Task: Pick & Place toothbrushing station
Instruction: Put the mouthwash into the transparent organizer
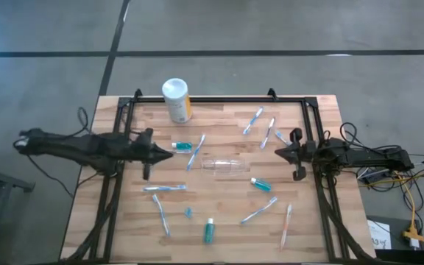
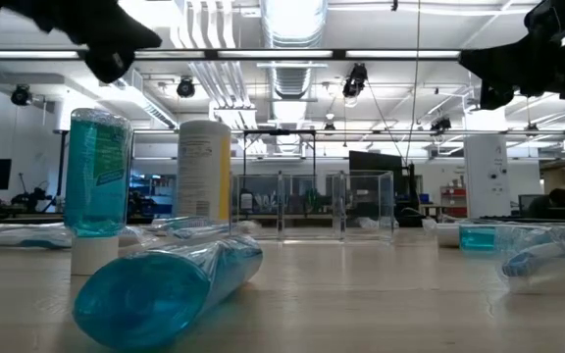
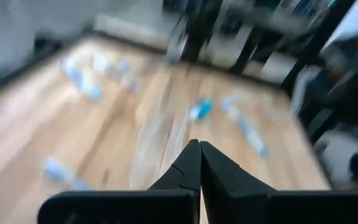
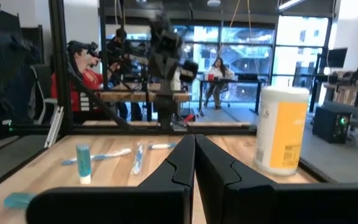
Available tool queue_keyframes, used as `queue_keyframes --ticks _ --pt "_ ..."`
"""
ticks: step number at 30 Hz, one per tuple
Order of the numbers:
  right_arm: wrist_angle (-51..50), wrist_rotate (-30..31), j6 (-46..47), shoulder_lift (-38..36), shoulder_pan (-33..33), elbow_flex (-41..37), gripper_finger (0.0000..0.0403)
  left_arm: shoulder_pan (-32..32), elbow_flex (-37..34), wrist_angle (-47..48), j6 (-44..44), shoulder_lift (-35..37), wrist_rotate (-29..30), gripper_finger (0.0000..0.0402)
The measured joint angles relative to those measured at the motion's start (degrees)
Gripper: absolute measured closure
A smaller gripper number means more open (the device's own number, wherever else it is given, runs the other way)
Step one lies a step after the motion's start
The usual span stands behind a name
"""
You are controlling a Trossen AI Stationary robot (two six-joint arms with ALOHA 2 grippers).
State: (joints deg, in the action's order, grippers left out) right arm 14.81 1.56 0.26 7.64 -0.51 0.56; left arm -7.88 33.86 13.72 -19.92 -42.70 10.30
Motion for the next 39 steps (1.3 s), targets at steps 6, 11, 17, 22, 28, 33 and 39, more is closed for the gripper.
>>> queue_keyframes --ticks 6,11,17,22,28,33,39 --pt "-3.67 0.00 2.40 0.02 -0.02 0.00 0.0394 -8.26 21.54 30.19 -20.54 -17.39 12.45 0.0394" --pt "-4.75 -0.02 2.92 0.02 -0.01 0.00 0.0394 -13.47 37.82 51.71 -37.69 -31.19 11.67 0.0354" --pt "-4.67 -0.02 6.74 0.02 -0.01 0.00 0.0394 -16.29 52.65 61.55 -42.03 -45.47 4.86 0.0288" --pt "-4.62 -0.02 8.32 0.02 -0.02 0.00 0.0394 -16.87 60.15 62.80 -44.28 -53.67 2.00 0.0219" --pt "-5.02 -0.01 9.81 0.02 0.00 0.00 0.0394 -17.11 63.82 62.75 -48.46 -59.40 -0.55 0.0143" --pt "-7.08 -0.02 10.64 0.02 -0.02 0.00 0.0394 -18.67 63.36 59.61 -54.94 -61.60 -4.43 0.0106" --pt "-8.20 -0.02 10.74 0.04 -0.02 0.00 0.0394 -21.29 63.38 56.71 -60.42 -61.75 -5.09 0.0094"
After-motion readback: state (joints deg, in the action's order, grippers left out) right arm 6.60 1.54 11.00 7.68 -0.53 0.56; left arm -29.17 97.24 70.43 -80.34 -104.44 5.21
